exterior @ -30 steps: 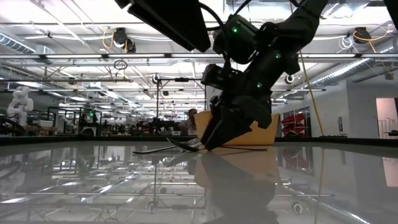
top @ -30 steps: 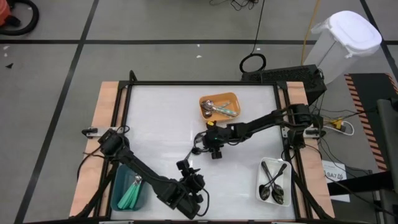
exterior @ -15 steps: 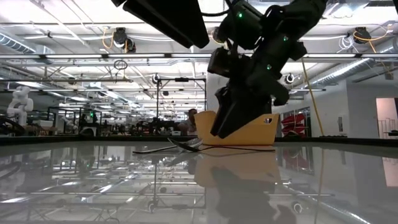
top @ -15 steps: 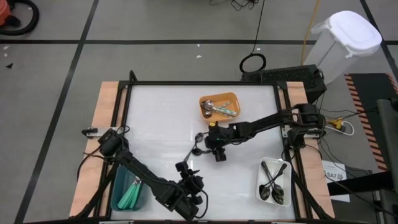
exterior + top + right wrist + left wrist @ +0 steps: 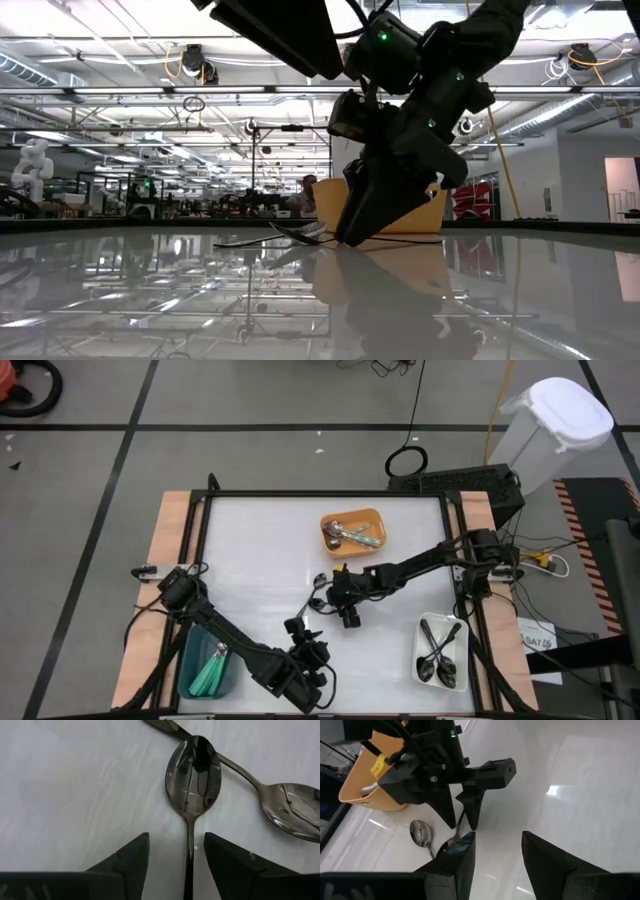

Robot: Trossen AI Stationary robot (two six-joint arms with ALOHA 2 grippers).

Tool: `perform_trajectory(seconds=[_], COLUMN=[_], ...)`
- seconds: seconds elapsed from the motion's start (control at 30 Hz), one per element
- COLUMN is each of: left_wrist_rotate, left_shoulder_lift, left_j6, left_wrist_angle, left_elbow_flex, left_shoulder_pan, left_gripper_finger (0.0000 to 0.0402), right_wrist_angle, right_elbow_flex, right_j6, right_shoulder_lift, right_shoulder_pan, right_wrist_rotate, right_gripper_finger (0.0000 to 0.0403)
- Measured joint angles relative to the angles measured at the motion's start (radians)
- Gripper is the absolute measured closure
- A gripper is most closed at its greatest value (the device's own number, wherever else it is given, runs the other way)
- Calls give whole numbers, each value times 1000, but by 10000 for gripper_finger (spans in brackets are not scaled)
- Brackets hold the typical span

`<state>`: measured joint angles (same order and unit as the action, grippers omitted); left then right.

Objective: Sort silverware by color (type)
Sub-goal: Put the black spoon into the white bin

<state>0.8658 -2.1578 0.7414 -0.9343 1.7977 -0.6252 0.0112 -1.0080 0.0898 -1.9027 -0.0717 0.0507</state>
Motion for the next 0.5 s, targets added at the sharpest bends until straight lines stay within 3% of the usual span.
perform_trajectory(seconds=[0.17, 0.4, 0.5], left_wrist_rotate=[0, 1, 1], left_shoulder_lift=[0, 0, 0], left_j6=[-25, -40, -42], left_wrist_angle=[0, 0, 0], left_elbow_flex=[0, 0, 0], left_shoulder_pan=[17, 23, 23], left_gripper_finger=[240, 240, 240], right_wrist_angle=[-4, -34, -90], right_elbow_flex=[0, 0, 0], right_j6=[1, -6, -70], right_shoulder_lift=[-17, -19, 0], right_shoulder_pan=[2, -1, -16], right_wrist_rotate=[5, 4, -32], right_gripper_finger=[258, 378, 392])
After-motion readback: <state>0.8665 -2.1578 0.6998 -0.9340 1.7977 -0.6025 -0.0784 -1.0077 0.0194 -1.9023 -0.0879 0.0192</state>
